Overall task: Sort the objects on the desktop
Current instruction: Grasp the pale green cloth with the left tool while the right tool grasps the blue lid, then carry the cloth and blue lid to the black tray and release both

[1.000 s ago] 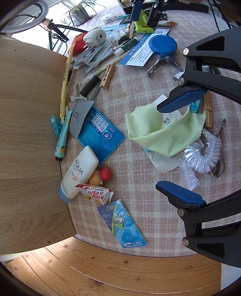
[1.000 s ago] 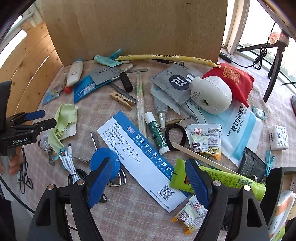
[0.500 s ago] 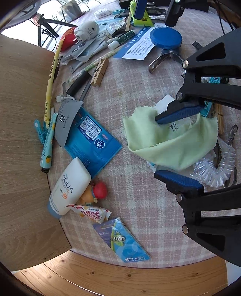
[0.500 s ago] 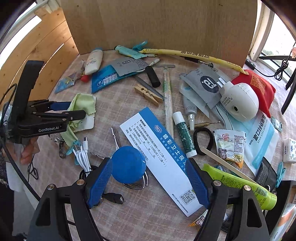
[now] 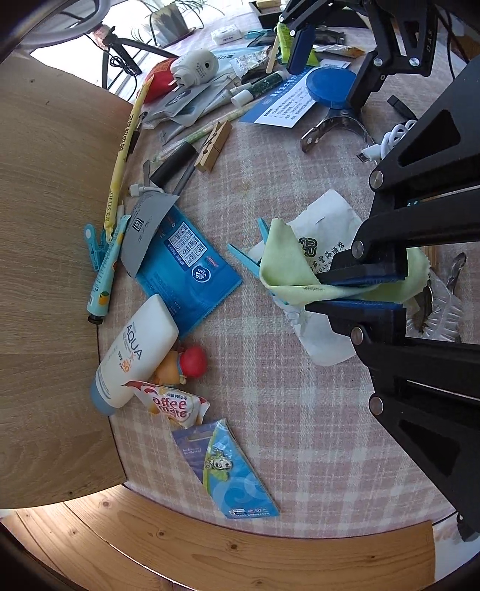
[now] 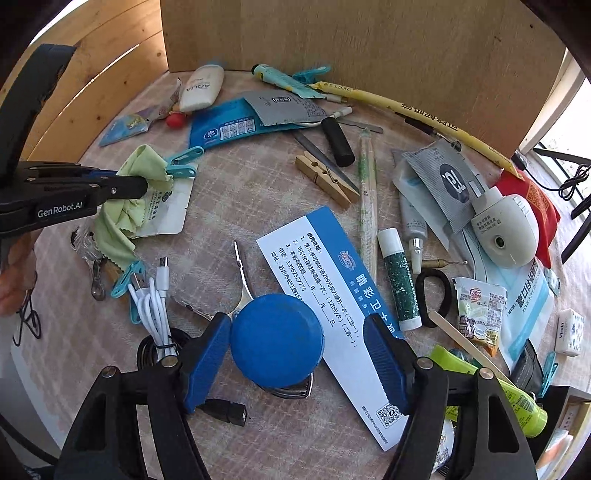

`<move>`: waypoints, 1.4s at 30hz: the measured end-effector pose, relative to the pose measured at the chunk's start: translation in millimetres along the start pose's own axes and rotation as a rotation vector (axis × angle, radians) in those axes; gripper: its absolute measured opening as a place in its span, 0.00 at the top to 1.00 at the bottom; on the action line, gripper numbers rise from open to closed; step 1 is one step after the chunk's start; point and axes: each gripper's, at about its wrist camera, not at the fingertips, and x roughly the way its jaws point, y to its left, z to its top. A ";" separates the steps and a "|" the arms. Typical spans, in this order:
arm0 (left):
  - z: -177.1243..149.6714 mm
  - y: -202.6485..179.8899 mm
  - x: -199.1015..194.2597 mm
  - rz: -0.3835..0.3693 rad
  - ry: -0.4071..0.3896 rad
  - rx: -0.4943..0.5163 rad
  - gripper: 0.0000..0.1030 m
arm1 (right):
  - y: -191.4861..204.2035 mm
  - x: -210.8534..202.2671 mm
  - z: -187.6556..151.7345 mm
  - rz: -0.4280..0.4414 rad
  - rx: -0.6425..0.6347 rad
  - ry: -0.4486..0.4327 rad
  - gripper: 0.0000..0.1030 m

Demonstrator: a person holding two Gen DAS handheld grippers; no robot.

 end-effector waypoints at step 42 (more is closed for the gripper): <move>-65.8 -248.7 -105.8 -0.110 -0.126 0.278 0.94 | -194.5 -180.2 -191.8 -0.127 0.437 -0.235 0.55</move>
